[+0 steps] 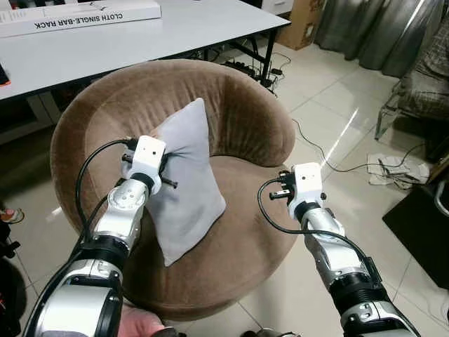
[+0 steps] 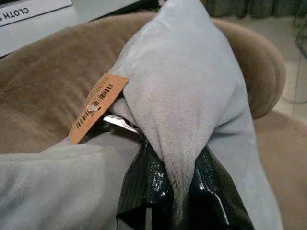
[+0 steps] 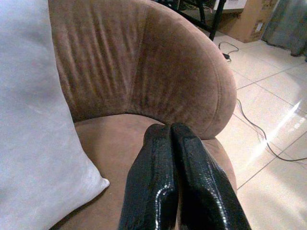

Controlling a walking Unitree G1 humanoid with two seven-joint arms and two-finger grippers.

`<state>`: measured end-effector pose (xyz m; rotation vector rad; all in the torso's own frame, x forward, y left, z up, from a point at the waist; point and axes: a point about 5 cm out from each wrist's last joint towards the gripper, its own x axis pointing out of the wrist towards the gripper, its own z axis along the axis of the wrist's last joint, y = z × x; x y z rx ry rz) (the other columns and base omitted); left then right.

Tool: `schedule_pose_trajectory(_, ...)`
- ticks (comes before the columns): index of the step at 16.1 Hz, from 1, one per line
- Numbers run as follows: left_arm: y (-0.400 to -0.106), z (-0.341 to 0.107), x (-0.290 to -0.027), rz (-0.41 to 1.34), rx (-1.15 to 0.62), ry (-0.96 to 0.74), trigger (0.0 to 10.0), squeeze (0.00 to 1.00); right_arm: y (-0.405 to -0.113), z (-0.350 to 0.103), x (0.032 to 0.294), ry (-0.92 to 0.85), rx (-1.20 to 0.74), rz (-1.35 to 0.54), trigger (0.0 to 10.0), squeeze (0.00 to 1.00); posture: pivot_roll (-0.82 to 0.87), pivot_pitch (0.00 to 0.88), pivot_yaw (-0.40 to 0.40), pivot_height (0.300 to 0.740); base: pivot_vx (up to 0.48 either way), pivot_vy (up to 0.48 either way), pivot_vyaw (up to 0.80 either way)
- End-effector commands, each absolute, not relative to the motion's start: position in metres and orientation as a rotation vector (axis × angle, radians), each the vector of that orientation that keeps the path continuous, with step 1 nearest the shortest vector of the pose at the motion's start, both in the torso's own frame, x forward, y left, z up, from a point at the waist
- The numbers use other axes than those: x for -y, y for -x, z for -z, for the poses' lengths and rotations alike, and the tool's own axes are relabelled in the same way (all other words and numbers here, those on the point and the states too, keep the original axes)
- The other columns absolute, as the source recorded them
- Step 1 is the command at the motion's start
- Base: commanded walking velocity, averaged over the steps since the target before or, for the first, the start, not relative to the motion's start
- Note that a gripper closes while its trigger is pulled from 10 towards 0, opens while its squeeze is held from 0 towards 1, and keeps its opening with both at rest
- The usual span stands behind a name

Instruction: Move the pillow to the sofa from floor

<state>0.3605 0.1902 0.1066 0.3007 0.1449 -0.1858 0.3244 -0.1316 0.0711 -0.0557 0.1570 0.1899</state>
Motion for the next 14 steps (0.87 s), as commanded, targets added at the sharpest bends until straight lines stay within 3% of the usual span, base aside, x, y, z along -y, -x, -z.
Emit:
schedule_pose_trajectory(1,-0.367,-0.118,-0.186,0.201,-0.112,-0.322,10.0,0.0,-0.323,-0.07,0.136,0.057,-0.163,-0.174,10.0,0.0,-0.07,0.066,-0.063,0.74,0.0,0.0,0.0)
schedule_pose_trajectory(8,-0.403,-0.174,-0.186,0.2,-0.11,-0.449,10.0,0.0,-0.323,-0.069,0.128,0.038,-0.163,-0.176,10.0,0.0,-0.07,0.057,-0.042,0.74,0.0,0.0,0.0)
schedule_pose_trajectory(14,-0.413,-0.197,-0.188,0.172,-0.142,-0.614,10.0,0.0,-0.317,-0.065,0.13,0.026,-0.166,-0.152,10.0,0.0,-0.12,0.072,-0.012,0.74,0.0,0.0,0.0)
